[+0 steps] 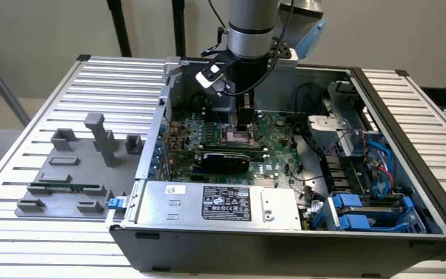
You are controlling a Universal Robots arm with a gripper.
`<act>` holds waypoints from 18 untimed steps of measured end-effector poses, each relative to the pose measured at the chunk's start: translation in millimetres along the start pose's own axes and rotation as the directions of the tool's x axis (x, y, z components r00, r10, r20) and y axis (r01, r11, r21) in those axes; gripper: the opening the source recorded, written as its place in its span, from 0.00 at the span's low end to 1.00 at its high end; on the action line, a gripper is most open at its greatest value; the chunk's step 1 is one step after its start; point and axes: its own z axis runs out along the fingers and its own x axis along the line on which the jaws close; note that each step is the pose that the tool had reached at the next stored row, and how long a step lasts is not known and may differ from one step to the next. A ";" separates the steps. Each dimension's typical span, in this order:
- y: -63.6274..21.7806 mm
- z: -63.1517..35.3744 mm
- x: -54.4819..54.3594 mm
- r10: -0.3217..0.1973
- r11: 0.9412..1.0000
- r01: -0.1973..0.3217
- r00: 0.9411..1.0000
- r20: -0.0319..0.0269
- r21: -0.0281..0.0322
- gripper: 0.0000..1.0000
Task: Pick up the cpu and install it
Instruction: 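Place the cpu into insertion slot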
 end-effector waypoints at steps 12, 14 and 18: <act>-2.8 5.8 -0.1 0.000 1.000 0.000 1.000 0.000 0.000 0.55; -3.1 7.0 -0.1 0.000 1.000 0.000 1.000 0.000 0.000 0.55; -3.4 9.4 -0.2 0.000 1.000 0.000 1.000 0.000 0.000 0.55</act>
